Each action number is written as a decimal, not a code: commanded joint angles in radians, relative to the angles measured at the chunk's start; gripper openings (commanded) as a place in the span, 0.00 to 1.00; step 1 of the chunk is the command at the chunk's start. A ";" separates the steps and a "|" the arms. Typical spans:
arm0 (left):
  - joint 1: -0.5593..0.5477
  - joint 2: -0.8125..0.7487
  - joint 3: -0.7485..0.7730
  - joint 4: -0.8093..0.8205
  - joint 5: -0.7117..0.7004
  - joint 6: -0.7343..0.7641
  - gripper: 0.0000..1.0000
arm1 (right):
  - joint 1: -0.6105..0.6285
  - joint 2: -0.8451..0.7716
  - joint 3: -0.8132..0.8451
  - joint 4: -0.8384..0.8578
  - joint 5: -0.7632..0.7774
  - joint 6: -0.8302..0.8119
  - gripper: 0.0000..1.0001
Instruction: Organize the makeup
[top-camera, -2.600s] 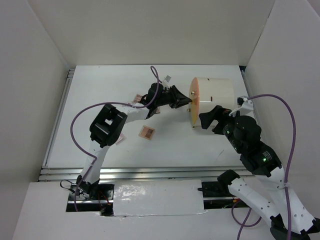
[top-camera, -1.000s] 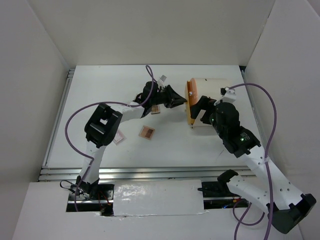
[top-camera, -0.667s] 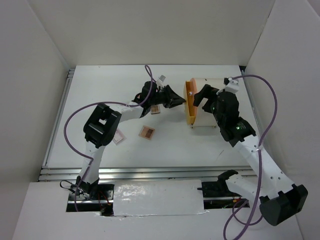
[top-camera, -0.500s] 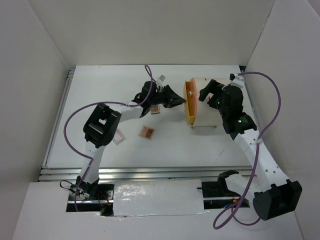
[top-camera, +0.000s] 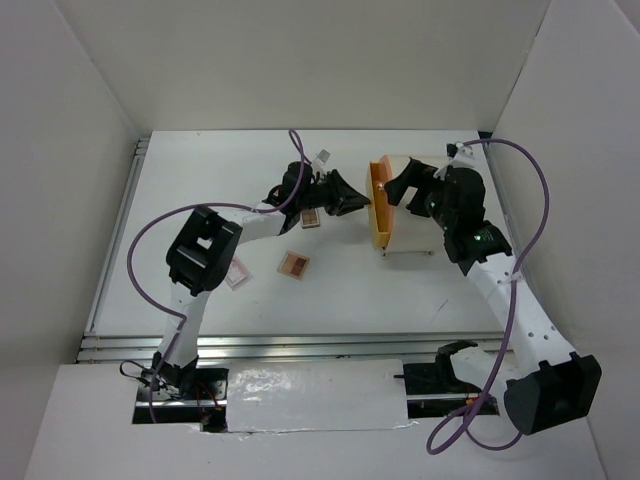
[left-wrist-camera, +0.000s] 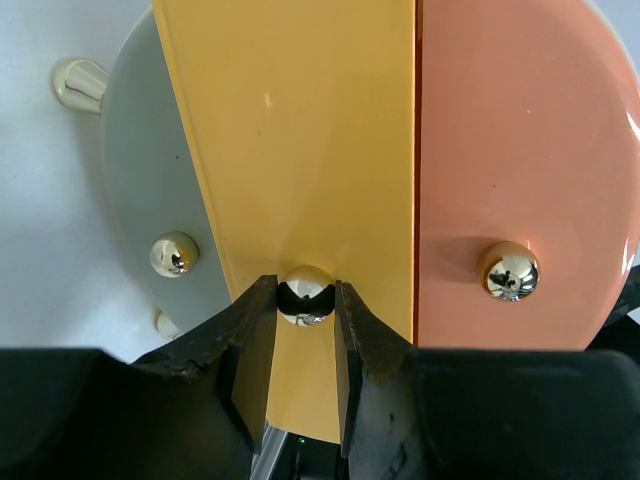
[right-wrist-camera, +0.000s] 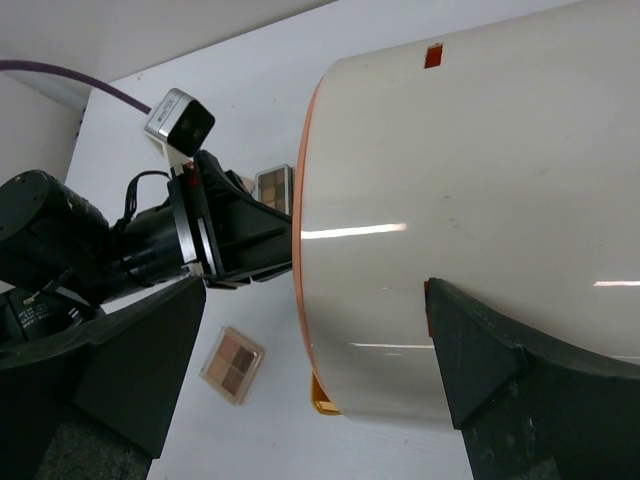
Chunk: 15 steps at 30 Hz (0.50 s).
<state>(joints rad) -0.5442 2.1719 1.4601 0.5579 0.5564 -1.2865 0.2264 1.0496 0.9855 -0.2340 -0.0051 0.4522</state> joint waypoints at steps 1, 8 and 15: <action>0.015 -0.020 0.013 -0.015 0.013 0.029 0.25 | -0.002 0.030 0.054 -0.027 0.001 -0.007 1.00; 0.015 -0.020 0.022 -0.035 0.011 0.036 0.24 | -0.001 0.033 0.009 -0.039 0.062 0.014 1.00; 0.035 -0.021 0.046 -0.082 0.036 0.055 0.22 | 0.002 0.029 0.013 -0.096 0.154 0.025 1.00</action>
<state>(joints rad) -0.5365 2.1719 1.4799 0.5171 0.5678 -1.2781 0.2371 1.0740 1.0046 -0.2489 0.0406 0.4786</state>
